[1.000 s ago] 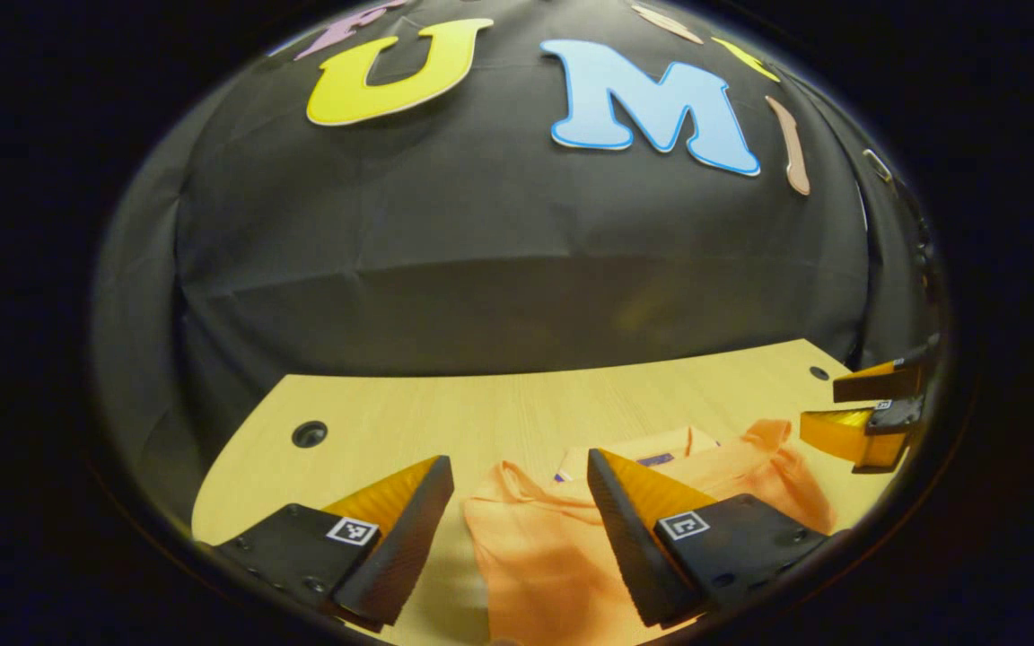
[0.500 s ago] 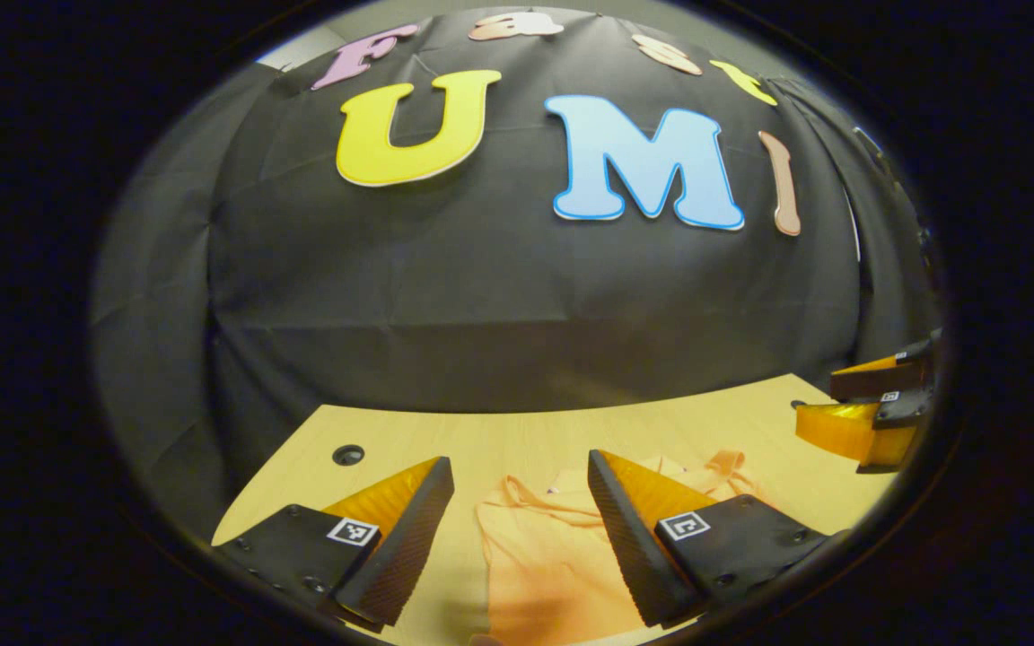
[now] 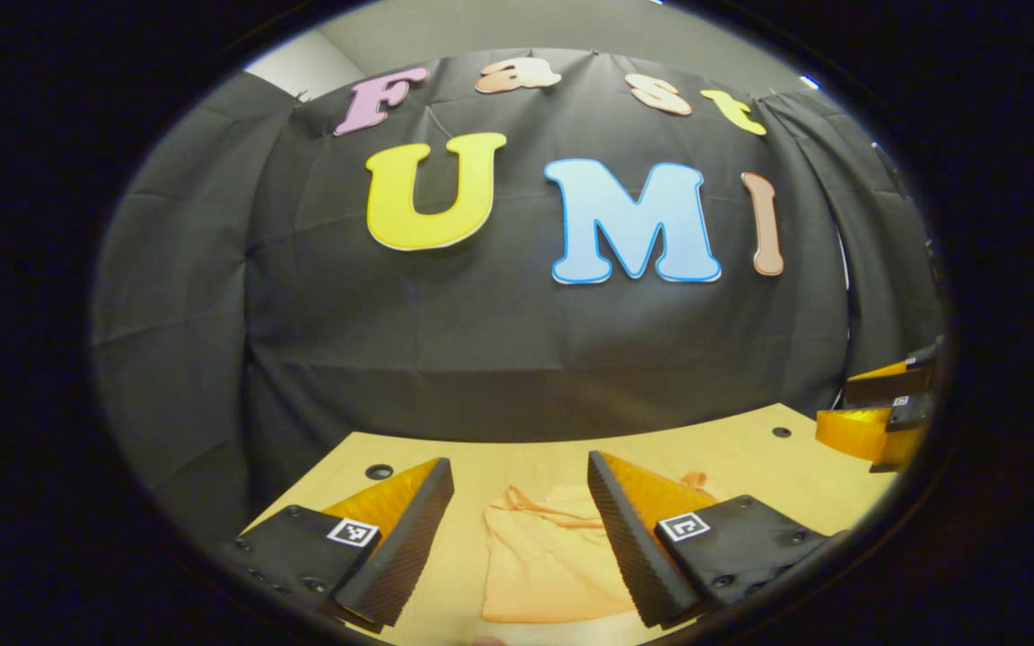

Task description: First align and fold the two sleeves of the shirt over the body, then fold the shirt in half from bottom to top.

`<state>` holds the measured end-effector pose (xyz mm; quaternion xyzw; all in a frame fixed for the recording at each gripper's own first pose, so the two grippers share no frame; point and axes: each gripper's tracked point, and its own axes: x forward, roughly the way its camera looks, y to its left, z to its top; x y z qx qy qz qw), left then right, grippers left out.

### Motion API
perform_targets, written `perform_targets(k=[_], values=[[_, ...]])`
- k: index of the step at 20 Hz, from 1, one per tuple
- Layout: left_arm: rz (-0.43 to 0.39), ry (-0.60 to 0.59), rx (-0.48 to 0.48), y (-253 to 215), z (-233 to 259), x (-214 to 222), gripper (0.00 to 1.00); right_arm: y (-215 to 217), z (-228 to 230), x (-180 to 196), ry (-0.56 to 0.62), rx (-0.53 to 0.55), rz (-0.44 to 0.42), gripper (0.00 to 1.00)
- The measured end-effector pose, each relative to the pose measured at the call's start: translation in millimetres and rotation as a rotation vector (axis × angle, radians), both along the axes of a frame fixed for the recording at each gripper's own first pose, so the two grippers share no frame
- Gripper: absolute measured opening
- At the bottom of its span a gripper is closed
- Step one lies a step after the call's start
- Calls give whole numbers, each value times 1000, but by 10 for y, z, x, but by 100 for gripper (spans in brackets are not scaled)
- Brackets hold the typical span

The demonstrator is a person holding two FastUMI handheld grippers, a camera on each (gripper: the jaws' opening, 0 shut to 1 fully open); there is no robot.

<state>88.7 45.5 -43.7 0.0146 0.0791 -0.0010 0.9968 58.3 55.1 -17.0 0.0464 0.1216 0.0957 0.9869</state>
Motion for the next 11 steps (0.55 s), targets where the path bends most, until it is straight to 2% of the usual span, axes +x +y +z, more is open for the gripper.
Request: perform_targets(k=[7, 11], values=[[46, -51, 26, -173, 230, -999, 98, -375, -12, -838, -64, 30, -6, 88], [53, -65, 42, -241, 342, -1344, 98, -563, 57, -1158, -102, 57, -30, 88]])
